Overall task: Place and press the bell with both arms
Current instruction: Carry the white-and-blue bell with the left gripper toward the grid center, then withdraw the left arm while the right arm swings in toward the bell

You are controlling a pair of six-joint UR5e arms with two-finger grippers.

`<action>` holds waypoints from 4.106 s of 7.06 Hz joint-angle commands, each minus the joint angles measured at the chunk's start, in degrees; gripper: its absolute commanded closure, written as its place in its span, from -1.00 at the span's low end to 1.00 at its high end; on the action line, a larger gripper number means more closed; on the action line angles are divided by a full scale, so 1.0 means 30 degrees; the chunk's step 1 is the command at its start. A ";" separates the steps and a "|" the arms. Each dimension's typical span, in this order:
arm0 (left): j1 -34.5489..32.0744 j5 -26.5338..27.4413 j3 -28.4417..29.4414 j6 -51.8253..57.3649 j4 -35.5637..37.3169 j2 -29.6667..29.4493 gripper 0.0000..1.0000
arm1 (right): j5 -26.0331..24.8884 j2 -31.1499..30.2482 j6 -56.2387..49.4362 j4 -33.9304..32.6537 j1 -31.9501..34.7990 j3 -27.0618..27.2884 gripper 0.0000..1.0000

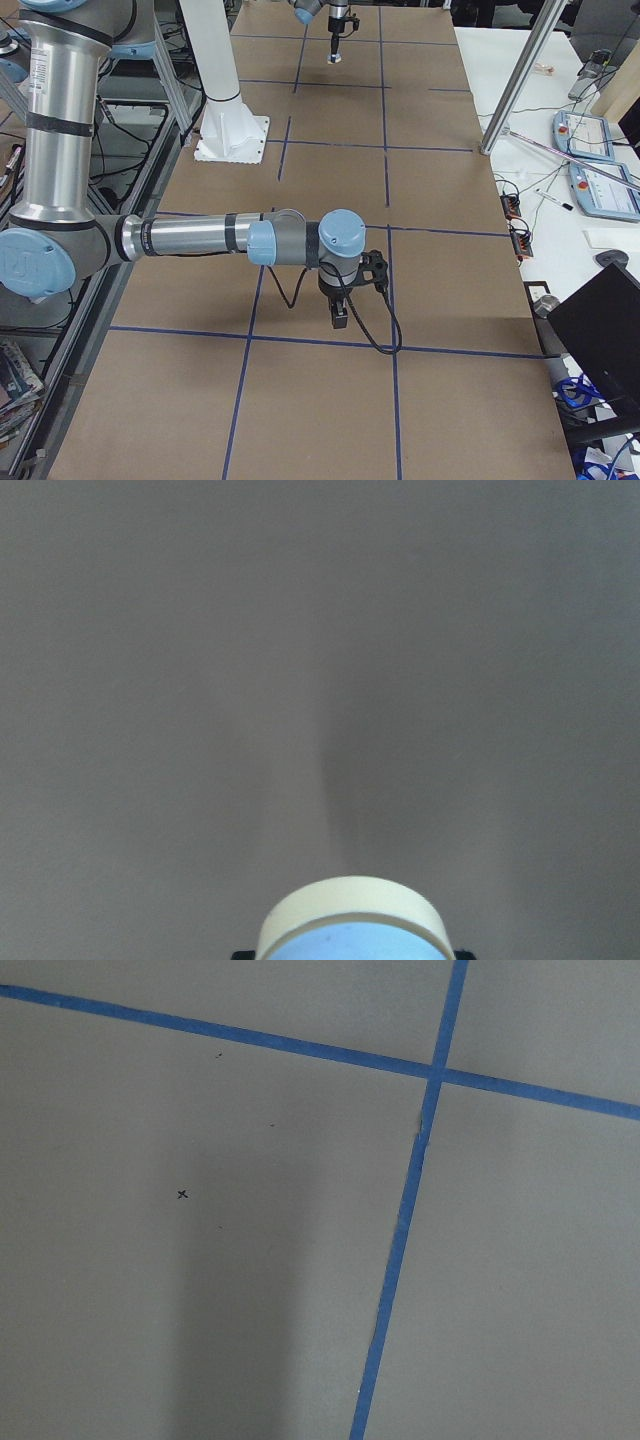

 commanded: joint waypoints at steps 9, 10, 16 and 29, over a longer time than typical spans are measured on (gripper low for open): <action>0.3274 0.6279 1.6168 -0.6379 0.8416 -2.1706 0.83 | -0.0023 -0.0622 0.0052 -0.0011 0.0188 0.0003 -1.00; 0.3274 0.6284 1.6993 -0.6409 0.7504 -2.1856 0.63 | -0.0023 -0.0593 0.0052 -0.0011 0.0188 -0.0026 -1.00; 0.3013 0.5762 1.6537 -0.6058 0.7726 -2.2268 -1.00 | 0.0006 -0.0592 0.0110 -0.0011 0.0188 -0.0026 -1.00; -1.2328 0.2212 -0.0051 2.3487 1.5112 -0.0336 -1.00 | 0.2469 0.3728 0.2145 -0.0011 -0.2461 0.0123 -0.99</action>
